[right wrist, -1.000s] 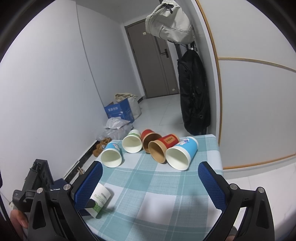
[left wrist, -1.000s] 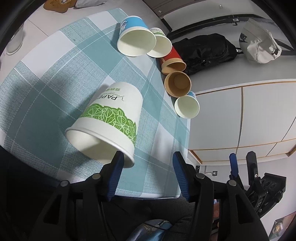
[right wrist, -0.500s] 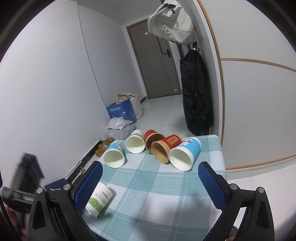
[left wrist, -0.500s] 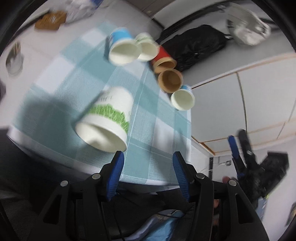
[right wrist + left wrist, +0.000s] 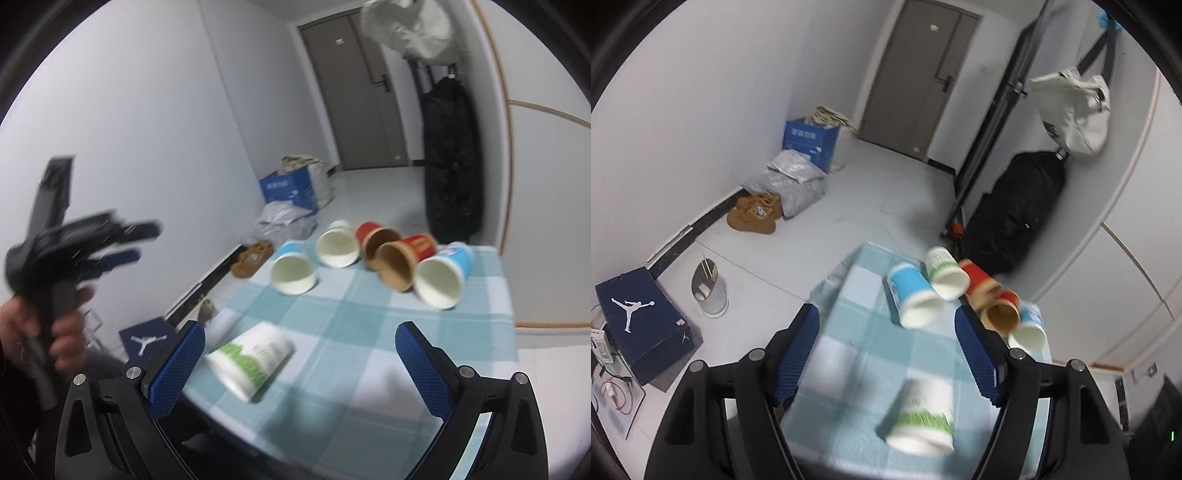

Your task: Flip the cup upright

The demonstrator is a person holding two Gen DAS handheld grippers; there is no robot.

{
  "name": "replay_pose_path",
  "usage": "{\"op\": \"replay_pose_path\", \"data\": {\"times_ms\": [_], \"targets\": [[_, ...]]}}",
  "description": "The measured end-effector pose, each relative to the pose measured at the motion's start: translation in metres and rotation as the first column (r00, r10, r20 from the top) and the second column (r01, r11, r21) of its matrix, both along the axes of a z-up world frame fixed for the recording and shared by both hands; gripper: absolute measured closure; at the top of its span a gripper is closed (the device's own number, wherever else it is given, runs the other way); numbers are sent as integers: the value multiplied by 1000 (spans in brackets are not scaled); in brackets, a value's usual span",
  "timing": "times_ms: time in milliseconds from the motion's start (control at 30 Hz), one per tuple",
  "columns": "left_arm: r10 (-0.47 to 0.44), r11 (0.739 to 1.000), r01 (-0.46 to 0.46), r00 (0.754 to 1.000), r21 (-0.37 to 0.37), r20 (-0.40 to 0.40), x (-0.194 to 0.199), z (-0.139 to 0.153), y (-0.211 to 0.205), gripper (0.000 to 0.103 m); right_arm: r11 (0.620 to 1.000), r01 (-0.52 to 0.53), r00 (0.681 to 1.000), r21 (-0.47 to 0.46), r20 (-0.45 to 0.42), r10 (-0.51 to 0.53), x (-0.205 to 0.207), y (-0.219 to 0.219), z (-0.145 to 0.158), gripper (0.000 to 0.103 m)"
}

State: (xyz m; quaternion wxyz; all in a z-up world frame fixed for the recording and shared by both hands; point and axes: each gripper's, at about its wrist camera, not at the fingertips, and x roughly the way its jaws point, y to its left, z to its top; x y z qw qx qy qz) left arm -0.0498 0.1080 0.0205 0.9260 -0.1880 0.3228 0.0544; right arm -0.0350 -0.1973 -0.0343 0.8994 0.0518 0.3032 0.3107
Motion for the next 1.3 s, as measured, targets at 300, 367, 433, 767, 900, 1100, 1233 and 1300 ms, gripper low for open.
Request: {"op": "replay_pose_path", "data": {"times_ms": [300,367,433,767,900,1100,1233,1300], "targets": [[-53,995,55,998,77,-28,3,-22,-15,31,998,-29,999,-55,-32,28,-6,37,-17,0],[-62,995,63,998,79,-21,1,-20,-14,31,998,-27,999,-49,-45,25,-5,42,-21,0],[-61,995,62,998,78,-23,2,-19,-13,31,998,-29,998,-50,-64,26,-2,49,-26,1],[-76,997,76,996,13,-45,3,-19,-5,31,984,-82,994,-161,-89,68,-6,86,-48,13],[-80,997,81,996,17,-35,0,-16,-5,31,981,-79,992,-177,-115,59,-6,92,-56,21],[-93,996,94,995,7,-38,1,-17,-5,31,973,-76,991,-217,-128,49,-6,100,-67,27],[-102,995,103,994,19,-38,2,-17,-8,31,967,-74,990,-245,-137,42,-5,104,-72,47],[-111,994,112,993,15,-45,3,-18,-9,31,965,-73,988,-250,-148,36,-3,105,-75,51]]}}
